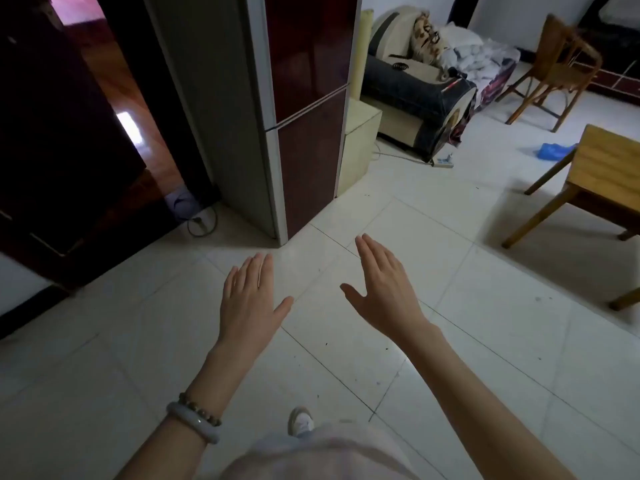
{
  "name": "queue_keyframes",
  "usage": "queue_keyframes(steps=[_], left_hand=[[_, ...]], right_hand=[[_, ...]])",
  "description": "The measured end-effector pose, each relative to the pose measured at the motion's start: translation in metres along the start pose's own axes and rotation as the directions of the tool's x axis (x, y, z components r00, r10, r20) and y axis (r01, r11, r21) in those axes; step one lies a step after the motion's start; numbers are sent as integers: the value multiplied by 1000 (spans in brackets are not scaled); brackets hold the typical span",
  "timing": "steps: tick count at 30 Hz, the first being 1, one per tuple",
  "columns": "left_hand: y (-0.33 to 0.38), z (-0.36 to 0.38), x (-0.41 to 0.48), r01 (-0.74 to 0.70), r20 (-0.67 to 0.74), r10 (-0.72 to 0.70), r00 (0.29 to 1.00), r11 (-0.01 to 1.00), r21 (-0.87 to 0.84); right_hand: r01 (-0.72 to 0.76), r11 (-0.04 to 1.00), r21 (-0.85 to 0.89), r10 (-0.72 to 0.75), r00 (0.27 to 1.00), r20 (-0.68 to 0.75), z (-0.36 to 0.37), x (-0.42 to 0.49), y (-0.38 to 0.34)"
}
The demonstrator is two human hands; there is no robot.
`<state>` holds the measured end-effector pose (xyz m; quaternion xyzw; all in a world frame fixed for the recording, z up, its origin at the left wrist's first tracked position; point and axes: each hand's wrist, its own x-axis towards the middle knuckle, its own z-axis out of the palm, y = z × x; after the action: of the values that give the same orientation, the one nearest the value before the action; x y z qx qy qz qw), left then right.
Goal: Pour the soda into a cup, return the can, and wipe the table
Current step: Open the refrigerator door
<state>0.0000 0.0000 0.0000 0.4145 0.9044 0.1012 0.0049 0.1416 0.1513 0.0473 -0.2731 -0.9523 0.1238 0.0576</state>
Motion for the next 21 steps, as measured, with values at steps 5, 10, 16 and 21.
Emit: queue_keyframes(steps=[5,10,16,21], left_hand=[[-10,8,49,3,-11,-3,1000,1000,3],[-9,19,100,0,-8,1,1000,1000,21],[-10,35,182,66,-3,-66,998,998,18],[2,40,260,116,4,-116,993,993,31]], right_hand=[[-46,998,35,46,999,-7,-3,51,12],[-33,999,44,33,999,-5,2,107,27],[17,999,44,-16,1000,-22,2,194,61],[77,995,64,-77,997,0,-7,275,97]])
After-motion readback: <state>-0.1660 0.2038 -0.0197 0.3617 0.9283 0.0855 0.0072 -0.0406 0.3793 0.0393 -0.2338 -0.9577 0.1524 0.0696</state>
